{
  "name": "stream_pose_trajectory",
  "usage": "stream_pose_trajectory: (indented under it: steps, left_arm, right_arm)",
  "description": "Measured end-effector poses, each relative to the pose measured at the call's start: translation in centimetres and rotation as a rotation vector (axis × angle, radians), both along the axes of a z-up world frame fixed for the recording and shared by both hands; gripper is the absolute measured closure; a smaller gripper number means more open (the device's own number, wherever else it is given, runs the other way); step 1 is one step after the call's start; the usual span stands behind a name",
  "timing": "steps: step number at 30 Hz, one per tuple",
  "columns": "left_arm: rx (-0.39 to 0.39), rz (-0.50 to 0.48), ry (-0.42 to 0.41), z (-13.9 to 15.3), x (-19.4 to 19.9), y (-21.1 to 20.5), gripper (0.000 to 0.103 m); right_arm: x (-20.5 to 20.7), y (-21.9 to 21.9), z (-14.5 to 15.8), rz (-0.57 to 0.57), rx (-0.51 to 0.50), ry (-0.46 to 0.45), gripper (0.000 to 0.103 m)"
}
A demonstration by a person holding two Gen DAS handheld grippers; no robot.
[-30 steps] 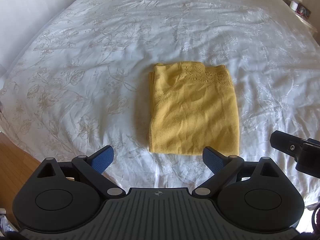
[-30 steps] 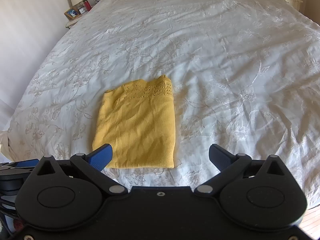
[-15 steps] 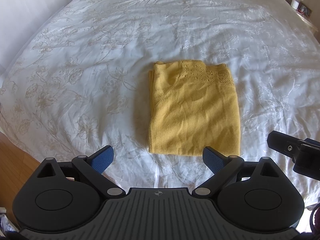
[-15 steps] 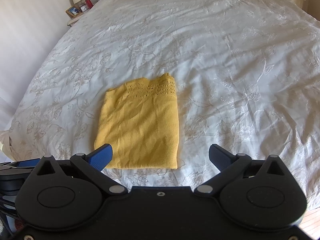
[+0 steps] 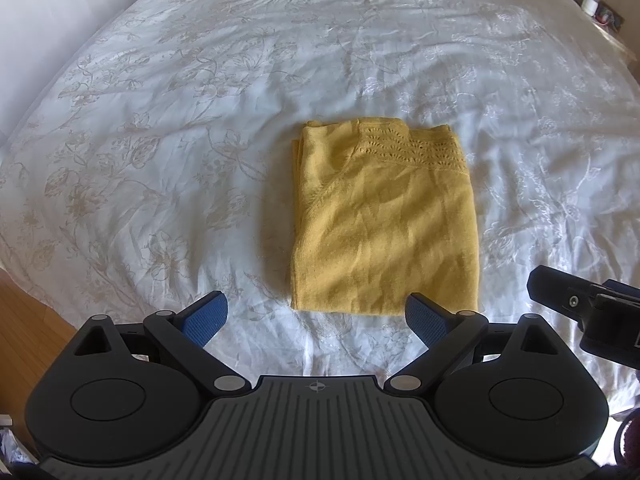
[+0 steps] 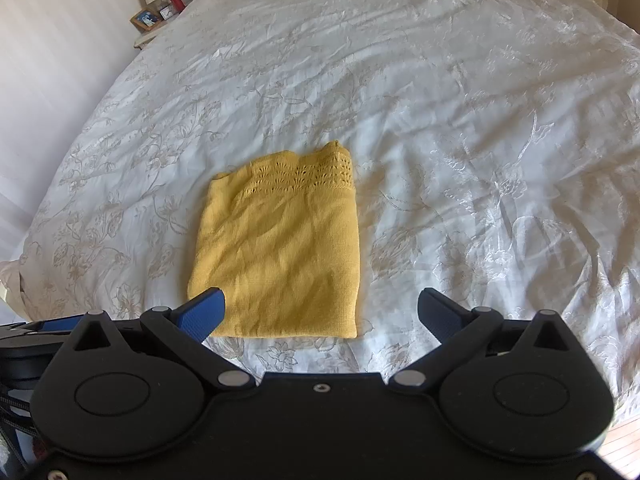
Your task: Fold small clothes
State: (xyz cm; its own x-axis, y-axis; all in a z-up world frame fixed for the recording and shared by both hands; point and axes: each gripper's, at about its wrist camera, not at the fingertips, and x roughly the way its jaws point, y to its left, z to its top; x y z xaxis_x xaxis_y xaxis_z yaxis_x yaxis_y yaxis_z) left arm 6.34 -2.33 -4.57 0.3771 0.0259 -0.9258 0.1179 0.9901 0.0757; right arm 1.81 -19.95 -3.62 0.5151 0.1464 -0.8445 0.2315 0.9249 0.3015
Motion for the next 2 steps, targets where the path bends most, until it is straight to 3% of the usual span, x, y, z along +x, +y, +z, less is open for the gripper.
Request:
stream_pose_trajectory:
  steps: [2]
  left_arm:
    - [-0.003, 0.0, 0.004, -0.09, 0.11, -0.1, 0.006]
  right_arm:
    - [0.12, -0.01, -0.13, -0.001, 0.003, 0.004, 0.001]
